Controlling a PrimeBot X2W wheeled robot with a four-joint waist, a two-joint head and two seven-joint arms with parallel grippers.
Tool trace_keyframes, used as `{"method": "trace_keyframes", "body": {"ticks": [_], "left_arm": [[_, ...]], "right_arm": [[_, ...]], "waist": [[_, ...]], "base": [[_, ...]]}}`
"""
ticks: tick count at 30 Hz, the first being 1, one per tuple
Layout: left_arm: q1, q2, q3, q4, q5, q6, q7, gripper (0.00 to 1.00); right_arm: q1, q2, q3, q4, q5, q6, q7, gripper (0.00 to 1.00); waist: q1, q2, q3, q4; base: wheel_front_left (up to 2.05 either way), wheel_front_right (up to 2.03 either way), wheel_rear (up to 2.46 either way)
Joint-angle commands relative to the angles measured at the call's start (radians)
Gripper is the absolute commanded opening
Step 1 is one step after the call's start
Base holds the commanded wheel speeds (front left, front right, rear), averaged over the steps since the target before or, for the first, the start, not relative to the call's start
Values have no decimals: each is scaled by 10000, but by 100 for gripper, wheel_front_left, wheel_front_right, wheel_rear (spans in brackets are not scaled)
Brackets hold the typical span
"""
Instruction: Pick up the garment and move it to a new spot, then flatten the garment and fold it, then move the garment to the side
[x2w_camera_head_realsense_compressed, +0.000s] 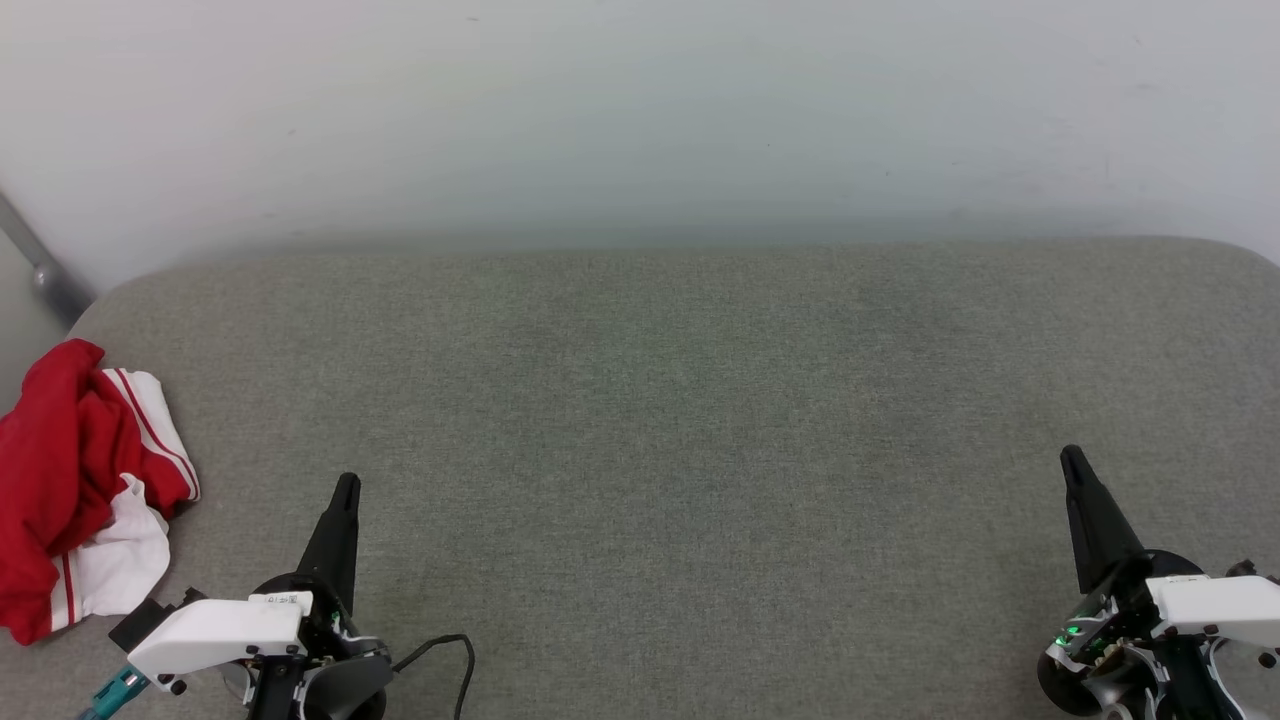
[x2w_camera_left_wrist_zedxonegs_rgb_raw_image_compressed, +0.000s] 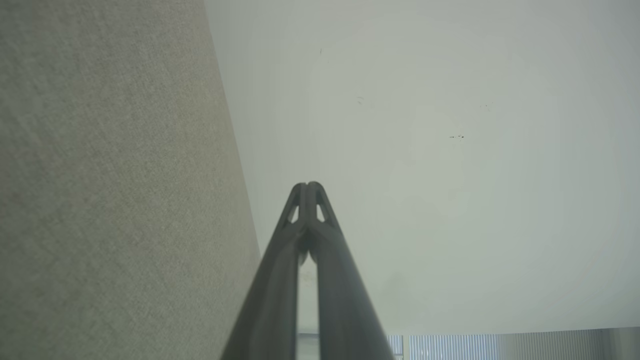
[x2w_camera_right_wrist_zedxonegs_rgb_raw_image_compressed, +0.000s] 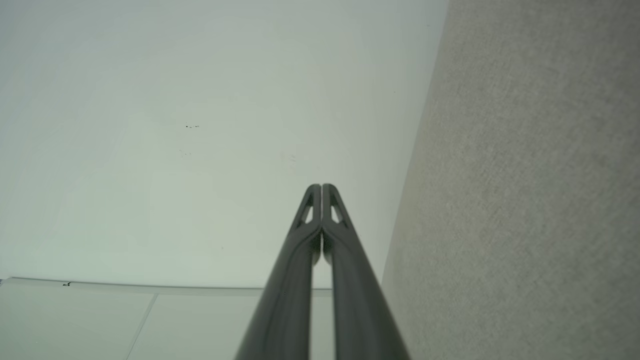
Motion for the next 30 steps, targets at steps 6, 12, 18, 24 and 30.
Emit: {"method": "trace_keyframes", "body": {"ticks": [6,12,18,24,30], "left_arm": [[-78,-13,46,9,23,-32,11,0],[-78,-17,51,9,28,-32,16,0],[-78,-20,55,8,34,-32,21,0],[-78,-23,58,8,38,-32,27,0],[41,-42,-286,72,57,8,-216,100]], "right_arm": [[-93,32,-32,21,-66,29,27,0],[-94,40,-42,22,-70,29,37,0],[-96,46,-51,21,-76,29,50,0],[-97,54,-60,21,-89,29,60,0],[128,52,56,11,-136,-2,-163,100]], "waist": [[0,0,0,0],[0,0,0,0],[0,0,0,0],[0,0,0,0],[0,0,6,-4]], "base": [[0,0,0],[0,0,0],[0,0,0],[0,0,0],[0,0,0]]}}
